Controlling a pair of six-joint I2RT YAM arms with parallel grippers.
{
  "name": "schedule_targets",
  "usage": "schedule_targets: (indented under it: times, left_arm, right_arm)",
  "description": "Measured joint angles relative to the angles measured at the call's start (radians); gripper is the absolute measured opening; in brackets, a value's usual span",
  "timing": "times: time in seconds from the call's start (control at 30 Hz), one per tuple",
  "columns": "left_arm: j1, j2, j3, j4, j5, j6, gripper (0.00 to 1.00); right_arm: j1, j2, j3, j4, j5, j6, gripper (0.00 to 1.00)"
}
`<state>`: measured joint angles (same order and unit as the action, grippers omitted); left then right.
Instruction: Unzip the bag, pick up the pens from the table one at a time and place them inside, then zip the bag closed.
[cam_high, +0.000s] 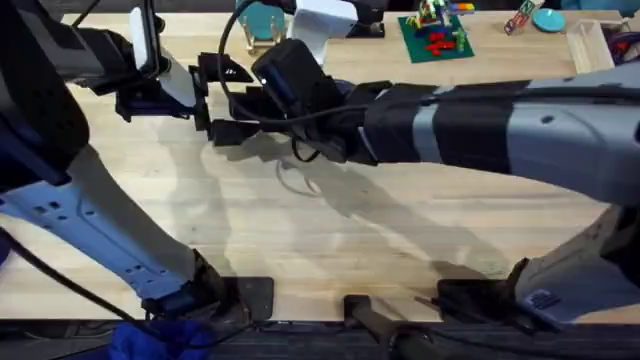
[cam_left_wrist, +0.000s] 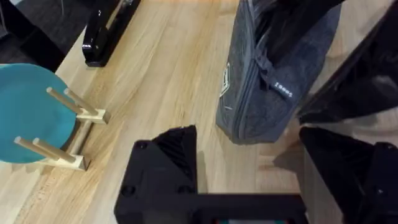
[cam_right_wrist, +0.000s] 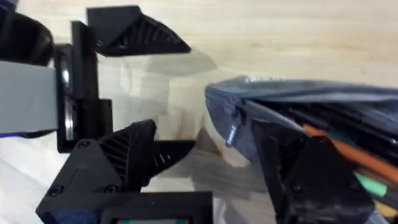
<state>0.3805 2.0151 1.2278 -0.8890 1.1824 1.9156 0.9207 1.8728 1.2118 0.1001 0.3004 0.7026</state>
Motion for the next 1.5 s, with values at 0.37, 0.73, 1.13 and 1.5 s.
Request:
schedule_targets:
  times: [0.37, 0.73, 1.13, 1.5]
  left_arm:
    - [0.000, 0.000, 0.000, 0.000, 0.000, 0.000, 0.993]
    - [0.000, 0.000, 0.000, 0.000, 0.000, 0.000, 0.992]
    - [0.000, 0.000, 0.000, 0.000, 0.012, 0.000, 0.994]
    - [0.000, 0.000, 0.000, 0.000, 0.028, 0.000, 0.993]
  right_arm:
    - [0.002, 0.055, 0.000, 0.037, 0.043, -0.034, 0.876]
    - [0.005, 0.057, 0.000, 0.032, 0.100, -0.035, 0.648]
    - [0.004, 0.056, 0.000, 0.021, 0.130, -0.038, 0.245]
    - [0.004, 0.056, 0.000, 0.020, 0.130, -0.038, 0.062]
